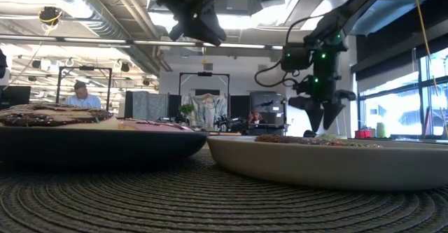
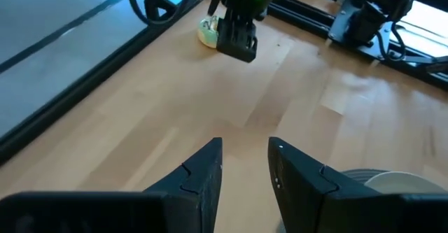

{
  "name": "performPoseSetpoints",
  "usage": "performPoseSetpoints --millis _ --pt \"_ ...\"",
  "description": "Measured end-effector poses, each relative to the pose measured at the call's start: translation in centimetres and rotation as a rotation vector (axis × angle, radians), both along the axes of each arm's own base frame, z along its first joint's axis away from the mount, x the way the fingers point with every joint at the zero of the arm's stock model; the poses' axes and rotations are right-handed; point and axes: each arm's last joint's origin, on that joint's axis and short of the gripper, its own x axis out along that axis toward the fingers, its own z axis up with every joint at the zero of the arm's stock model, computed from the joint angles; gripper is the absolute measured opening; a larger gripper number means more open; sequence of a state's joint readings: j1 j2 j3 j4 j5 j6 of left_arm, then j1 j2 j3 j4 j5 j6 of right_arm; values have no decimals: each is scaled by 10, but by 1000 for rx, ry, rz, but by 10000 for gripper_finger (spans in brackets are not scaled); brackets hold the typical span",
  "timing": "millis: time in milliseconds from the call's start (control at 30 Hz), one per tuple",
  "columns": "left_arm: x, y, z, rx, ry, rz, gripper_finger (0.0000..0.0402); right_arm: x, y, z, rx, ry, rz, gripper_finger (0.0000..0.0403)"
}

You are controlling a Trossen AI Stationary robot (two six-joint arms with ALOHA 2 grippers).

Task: Pick & Place donuts
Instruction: Put the big light green donut on the black plate

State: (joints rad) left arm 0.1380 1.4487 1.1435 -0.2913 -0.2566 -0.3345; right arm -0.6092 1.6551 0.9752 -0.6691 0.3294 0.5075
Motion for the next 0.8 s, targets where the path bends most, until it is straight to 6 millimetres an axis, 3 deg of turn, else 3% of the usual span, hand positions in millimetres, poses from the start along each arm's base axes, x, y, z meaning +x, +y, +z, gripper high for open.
performPoseSetpoints --millis 400,567,800 --pt "-2 14 0 9 12 -11 112 1 -9 -26 -3 116 4 159" --pt "-3 18 0 7 12 1 110 1 -9 -28 3 126 10 152" --pt "-3 19 0 8 12 2 113 -1 -9 -27 8 150 33 76"
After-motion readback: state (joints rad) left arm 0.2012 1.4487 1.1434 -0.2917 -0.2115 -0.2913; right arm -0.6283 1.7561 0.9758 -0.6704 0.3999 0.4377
